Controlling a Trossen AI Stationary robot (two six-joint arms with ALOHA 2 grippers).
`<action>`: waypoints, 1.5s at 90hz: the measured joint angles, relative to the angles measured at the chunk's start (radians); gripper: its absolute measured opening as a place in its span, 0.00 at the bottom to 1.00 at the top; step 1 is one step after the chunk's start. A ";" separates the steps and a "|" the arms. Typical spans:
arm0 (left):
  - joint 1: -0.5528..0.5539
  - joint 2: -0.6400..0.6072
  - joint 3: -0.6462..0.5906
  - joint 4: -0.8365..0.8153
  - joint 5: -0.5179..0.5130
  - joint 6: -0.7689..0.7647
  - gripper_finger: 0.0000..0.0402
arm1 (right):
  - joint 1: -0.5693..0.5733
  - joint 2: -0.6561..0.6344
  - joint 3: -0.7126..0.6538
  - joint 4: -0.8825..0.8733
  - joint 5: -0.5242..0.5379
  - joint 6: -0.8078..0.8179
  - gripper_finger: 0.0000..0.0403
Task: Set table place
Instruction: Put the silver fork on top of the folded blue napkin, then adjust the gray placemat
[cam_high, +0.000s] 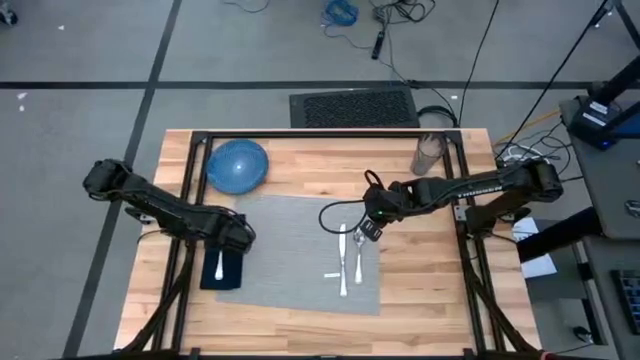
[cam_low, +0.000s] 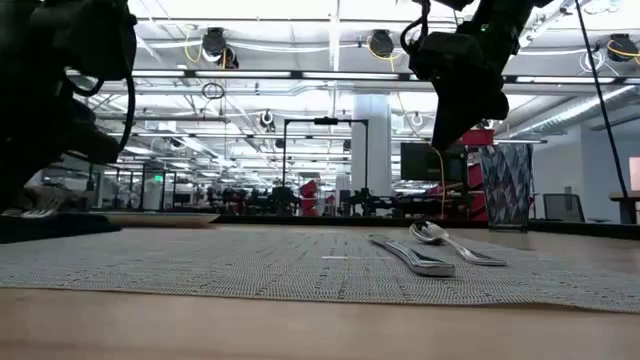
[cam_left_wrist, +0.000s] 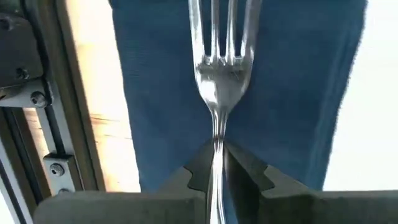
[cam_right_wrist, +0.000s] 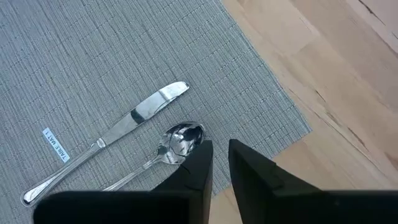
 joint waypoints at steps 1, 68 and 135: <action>0.000 0.000 0.002 0.000 0.000 0.000 0.06 | 0.000 0.000 0.000 0.000 0.000 0.000 0.10; 0.000 0.000 0.114 0.158 -0.093 0.115 0.06 | 0.083 0.000 0.000 0.000 -0.005 0.104 0.10; 0.329 0.174 0.120 0.538 -0.070 1.385 0.06 | 0.429 0.214 0.001 0.198 0.071 0.954 0.10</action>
